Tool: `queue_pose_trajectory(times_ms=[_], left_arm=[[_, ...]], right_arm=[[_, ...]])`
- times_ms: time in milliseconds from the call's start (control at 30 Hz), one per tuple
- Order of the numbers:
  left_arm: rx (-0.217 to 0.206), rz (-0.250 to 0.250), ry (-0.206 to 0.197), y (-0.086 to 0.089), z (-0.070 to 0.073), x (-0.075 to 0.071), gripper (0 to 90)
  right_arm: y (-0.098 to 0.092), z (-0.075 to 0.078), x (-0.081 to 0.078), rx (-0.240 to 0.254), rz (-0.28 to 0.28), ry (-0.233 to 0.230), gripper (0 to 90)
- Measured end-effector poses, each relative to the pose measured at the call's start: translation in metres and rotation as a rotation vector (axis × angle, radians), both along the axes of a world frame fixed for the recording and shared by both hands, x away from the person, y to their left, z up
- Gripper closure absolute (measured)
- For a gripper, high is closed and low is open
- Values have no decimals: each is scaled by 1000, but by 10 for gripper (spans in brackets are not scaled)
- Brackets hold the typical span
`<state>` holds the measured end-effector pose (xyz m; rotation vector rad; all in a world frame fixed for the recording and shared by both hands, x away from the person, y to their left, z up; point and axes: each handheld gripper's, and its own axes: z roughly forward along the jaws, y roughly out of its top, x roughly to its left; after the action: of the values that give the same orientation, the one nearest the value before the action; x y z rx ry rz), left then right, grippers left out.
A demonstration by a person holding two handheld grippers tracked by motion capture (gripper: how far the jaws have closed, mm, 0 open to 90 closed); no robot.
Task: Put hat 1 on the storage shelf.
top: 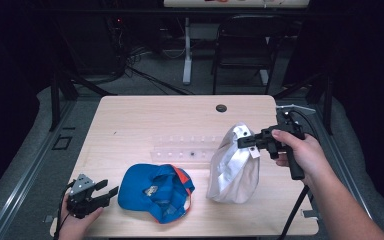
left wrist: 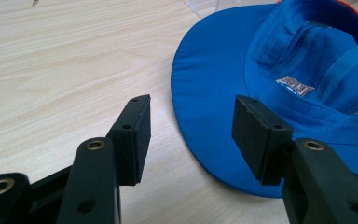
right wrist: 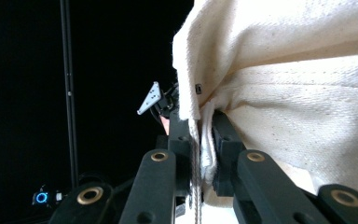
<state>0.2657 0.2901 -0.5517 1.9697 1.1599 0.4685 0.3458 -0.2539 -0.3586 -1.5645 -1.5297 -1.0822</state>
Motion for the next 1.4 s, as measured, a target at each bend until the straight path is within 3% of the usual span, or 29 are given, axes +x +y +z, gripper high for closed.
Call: queue_pose_trajectory(times_ms=[367,1000,1400], left_arm=[[-6,2,2,0,0,0,478],[-11,-2,1,0,-1,1,478],[-5,-8,13,1,1,1,478]], right_arm=[[14,22,11,36,21,-52,815],[26,51,32,2,22,-83,815],[44,63,52,-23,30,-90,814]])
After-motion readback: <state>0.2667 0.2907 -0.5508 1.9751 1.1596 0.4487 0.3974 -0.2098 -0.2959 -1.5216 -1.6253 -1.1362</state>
